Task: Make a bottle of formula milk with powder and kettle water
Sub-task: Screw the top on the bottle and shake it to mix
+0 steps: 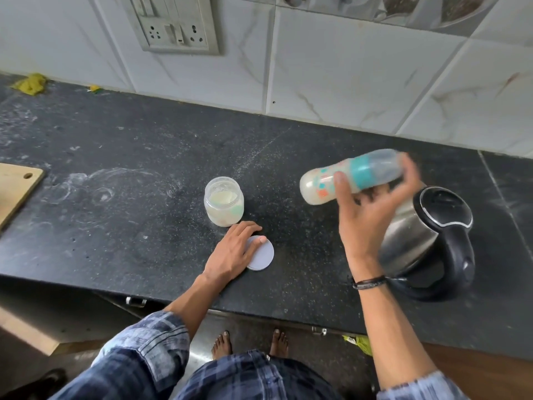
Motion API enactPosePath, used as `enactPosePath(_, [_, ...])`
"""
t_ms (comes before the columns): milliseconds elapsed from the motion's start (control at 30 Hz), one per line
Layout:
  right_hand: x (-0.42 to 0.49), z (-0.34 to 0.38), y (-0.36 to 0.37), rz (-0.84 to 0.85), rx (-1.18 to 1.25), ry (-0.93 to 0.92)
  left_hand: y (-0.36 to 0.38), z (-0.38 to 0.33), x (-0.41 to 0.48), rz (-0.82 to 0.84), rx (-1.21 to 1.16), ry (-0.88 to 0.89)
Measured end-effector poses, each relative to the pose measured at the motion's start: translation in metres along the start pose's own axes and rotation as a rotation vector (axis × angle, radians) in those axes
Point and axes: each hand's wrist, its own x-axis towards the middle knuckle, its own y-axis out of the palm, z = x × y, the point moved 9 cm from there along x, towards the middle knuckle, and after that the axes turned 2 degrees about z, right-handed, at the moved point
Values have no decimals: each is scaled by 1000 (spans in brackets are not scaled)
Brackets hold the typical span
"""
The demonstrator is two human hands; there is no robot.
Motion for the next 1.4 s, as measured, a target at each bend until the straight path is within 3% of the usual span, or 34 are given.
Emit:
enactPosePath(100, [2, -15, 7, 134, -237, 116, 1, 0, 0, 7, 1, 3])
enactPosePath(233, [-1, 3, -6, -76, 35, -31, -1, -1, 1, 0, 13, 6])
enactPosePath(367, [2, -16, 13, 147, -221, 125, 0, -1, -1, 0, 11, 1])
enactPosePath(533, [-1, 3, -1, -49, 38, -12, -1, 0, 1, 0, 12, -1])
enactPosePath(667, [1, -12, 13, 160, -266, 102, -1, -3, -1, 2, 6, 9])
enactPosePath(800, [-4, 7, -3, -38, 43, -38, -3, -4, 1, -4, 12, 8])
enactPosePath(933, [-1, -15, 13, 181, -285, 123, -3, -4, -2, -4, 6, 15])
enactPosePath(1067, [-11, -1, 0, -46, 26, 3, -3, -4, 0, -5, 11, 14])
enactPosePath(1233, [-15, -26, 14, 127, -270, 180, -2, -3, -1, -2, 6, 22])
enactPosePath(1333, [-20, -8, 1, -52, -8, 56, -2, -3, 0, -9, 12, 16])
enactPosePath(1400, [-16, -7, 1, -47, 14, 52, -2, -2, 1, -10, 17, 16])
